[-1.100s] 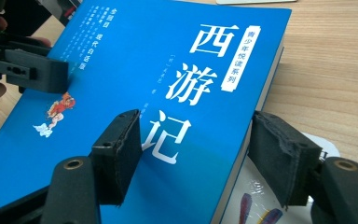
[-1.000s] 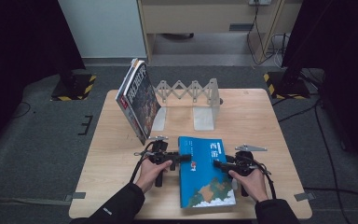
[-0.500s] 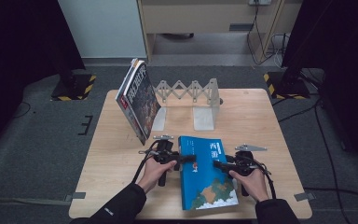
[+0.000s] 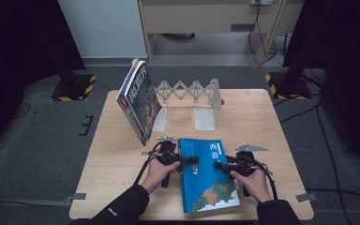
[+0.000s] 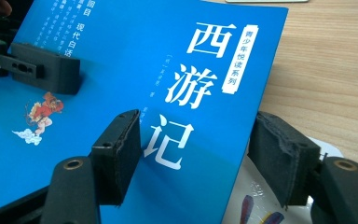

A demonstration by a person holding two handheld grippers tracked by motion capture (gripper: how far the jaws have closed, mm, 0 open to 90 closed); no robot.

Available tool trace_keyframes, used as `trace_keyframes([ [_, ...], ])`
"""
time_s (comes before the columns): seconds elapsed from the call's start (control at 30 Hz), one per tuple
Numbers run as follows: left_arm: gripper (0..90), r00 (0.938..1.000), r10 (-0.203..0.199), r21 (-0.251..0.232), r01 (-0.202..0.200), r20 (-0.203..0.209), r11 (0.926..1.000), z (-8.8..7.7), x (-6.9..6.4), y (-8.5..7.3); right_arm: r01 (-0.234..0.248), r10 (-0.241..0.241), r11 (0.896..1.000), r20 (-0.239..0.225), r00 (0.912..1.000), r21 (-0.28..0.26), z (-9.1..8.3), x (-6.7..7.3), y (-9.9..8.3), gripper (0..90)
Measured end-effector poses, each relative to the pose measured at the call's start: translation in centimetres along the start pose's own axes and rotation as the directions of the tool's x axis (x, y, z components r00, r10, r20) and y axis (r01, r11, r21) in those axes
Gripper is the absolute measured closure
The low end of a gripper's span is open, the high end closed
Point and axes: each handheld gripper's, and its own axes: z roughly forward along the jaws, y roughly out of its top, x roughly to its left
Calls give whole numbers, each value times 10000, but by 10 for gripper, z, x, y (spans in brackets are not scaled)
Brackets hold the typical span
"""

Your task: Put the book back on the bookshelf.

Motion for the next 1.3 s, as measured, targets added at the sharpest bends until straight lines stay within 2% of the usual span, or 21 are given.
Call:
trace_keyframes([
  [0.07,459,10000,-16,-9,16,17,10000,0,0,0,72,-72,10000,15,10000,-23,0,0,-1,343],
  [0.3,491,9999,-110,-84,111,119,9999,-5,-5,2,-203,201,9998,-194,9996,-63,-1,-3,-1,311],
  [0.4,506,9998,-8,-72,10,209,10000,-7,-9,5,-302,296,9994,-313,9991,-189,-2,-3,0,305],
  [0.6,534,9981,529,-52,-527,302,9986,-12,-20,11,-543,501,9969,-724,9961,-567,-4,-3,2,274],
  [0.87,549,9979,522,87,-526,381,9986,-18,-21,18,-440,375,9964,-891,9953,-720,-3,-3,4,249],
  [1.07,565,9971,608,-32,-607,451,9982,-24,-22,23,-659,565,9947,-1153,9917,-794,-2,-3,5,246],
  [1.17,572,9973,586,-108,-582,448,9982,-25,-24,25,-764,655,9943,-1380,9883,-746,-2,-3,7,288],
  [1.3,577,9970,645,-206,-637,431,9978,-28,-26,27,-661,578,9959,-1294,9899,-610,-5,-3,13,346],
])
